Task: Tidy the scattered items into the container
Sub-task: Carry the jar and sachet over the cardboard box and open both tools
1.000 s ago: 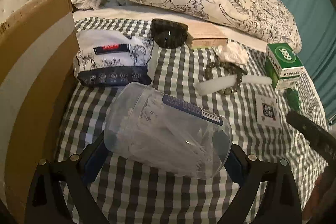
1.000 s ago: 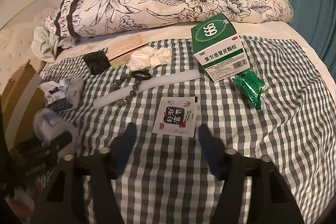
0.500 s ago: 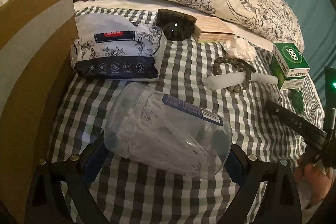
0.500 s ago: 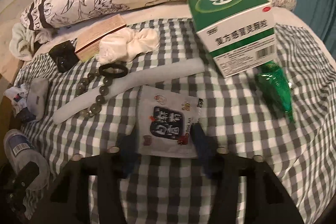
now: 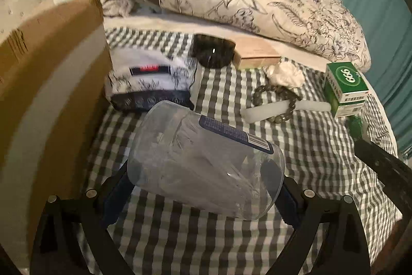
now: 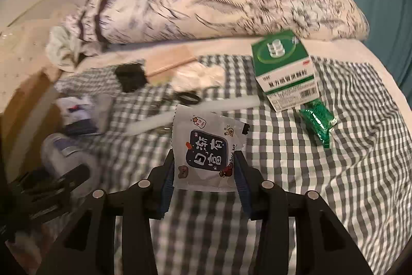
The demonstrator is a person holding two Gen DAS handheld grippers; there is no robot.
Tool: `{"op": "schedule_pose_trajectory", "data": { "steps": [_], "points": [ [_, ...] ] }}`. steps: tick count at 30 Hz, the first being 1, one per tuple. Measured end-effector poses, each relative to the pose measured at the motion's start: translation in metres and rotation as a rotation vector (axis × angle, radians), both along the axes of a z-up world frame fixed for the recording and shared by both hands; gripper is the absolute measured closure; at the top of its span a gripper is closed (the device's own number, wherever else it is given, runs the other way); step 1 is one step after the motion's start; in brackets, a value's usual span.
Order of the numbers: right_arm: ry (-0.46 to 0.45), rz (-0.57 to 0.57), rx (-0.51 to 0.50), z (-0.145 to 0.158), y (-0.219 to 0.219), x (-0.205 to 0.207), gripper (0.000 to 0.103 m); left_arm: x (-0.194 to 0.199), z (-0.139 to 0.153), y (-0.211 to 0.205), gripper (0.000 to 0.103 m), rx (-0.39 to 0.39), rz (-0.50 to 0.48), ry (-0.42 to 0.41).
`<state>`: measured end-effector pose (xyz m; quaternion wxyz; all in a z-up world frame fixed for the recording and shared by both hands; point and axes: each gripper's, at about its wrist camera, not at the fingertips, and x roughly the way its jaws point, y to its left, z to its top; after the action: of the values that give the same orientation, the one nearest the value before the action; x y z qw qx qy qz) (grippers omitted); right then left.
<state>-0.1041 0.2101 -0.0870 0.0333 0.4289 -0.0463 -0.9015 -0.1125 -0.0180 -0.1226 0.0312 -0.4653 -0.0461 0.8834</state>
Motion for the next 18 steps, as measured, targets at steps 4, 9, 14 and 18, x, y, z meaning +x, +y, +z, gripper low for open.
{"op": "schedule_pose_trajectory", "data": {
  "steps": [4,9,14,18],
  "points": [
    [0.036,0.052,-0.018,0.028,-0.012,0.019,0.061,0.011,0.028,-0.001,0.006,0.005,-0.002,0.055],
    [0.082,0.104,-0.063,0.063,-0.026,0.036,0.061,0.021,0.066,-0.013,0.006,-0.010,0.026,0.102],
    [0.130,0.175,-0.071,0.091,-0.055,0.047,0.061,0.032,0.108,-0.047,0.006,-0.026,0.076,0.156],
    [0.163,0.253,-0.083,0.111,-0.091,0.052,0.061,0.044,0.130,-0.084,0.006,-0.007,0.136,0.188]
  ]
}}
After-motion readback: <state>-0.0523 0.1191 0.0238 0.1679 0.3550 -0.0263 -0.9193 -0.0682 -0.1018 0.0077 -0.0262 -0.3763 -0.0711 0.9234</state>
